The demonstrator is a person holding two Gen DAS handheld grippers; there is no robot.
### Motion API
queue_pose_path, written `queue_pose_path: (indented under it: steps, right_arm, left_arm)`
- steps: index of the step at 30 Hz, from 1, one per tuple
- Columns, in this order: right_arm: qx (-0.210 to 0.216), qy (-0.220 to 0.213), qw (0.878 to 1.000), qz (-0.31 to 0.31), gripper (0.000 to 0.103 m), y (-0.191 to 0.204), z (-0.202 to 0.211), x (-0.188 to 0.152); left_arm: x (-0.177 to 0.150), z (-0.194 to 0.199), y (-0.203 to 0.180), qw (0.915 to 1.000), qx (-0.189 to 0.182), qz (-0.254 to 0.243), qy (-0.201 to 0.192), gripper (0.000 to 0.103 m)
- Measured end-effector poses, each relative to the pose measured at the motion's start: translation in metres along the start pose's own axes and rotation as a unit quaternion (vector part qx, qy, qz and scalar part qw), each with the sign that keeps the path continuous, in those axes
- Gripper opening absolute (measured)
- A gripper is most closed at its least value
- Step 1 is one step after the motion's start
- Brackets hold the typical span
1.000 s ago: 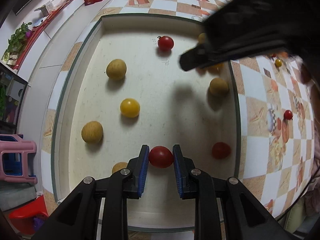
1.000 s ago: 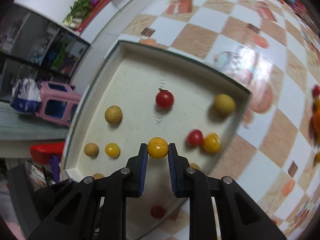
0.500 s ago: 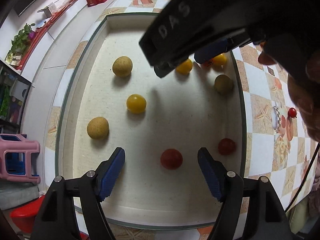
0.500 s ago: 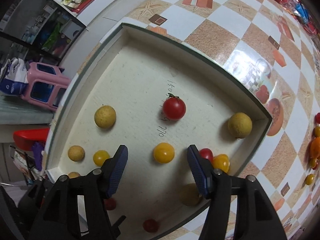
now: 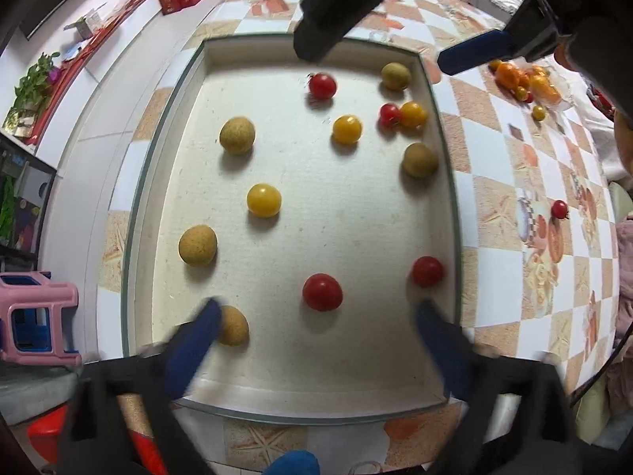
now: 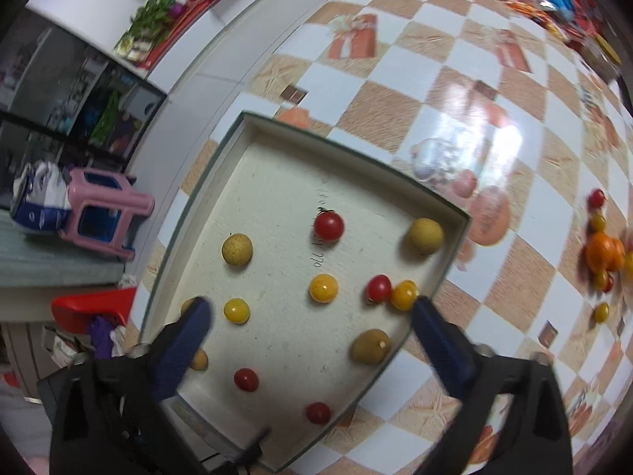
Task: Organize fruits
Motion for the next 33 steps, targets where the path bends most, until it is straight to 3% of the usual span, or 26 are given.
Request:
queue_pose_path:
  steps: [6,14,20,33]
  right_arm:
    - [-0.021,0.0,0.999,-0.027,0.103,-0.013,0.018,-0.013]
    - [-0.07,0.022,0.997,-0.015,0.103,-0.015,0.045,-0.041]
    - [-0.079,0.02,0.997,-0.01,0.103,-0.004,0.065,-0.06]
    - [-0.112,0.022,0.993,0.019,0.103,0.013,0.09,-0.089]
  left_arm:
    - [0.004,0.007,-0.005,0.9997,-0.011,-0.017,0.01,0.102]
    - [0.005,0.047,0.012,0.9989,0.022,-0.014,-0.039,0.102]
    - [0.002,0.06,0.032,0.999,0.044,0.009,-0.009,0.102]
    - [-0.004,0.087,0.04,0.9971,0.074,-0.015,0.008,0.102]
Point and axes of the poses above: each gripper's, at about its wrist camera, not at the fingertips, and z roughly against the way its jaws point, y to its left, x to its top, the point moved 6 cm from there along -z, roughly the way its jaws point, and after that the axes turned 9 degrees about z, right-handed, at the moved point
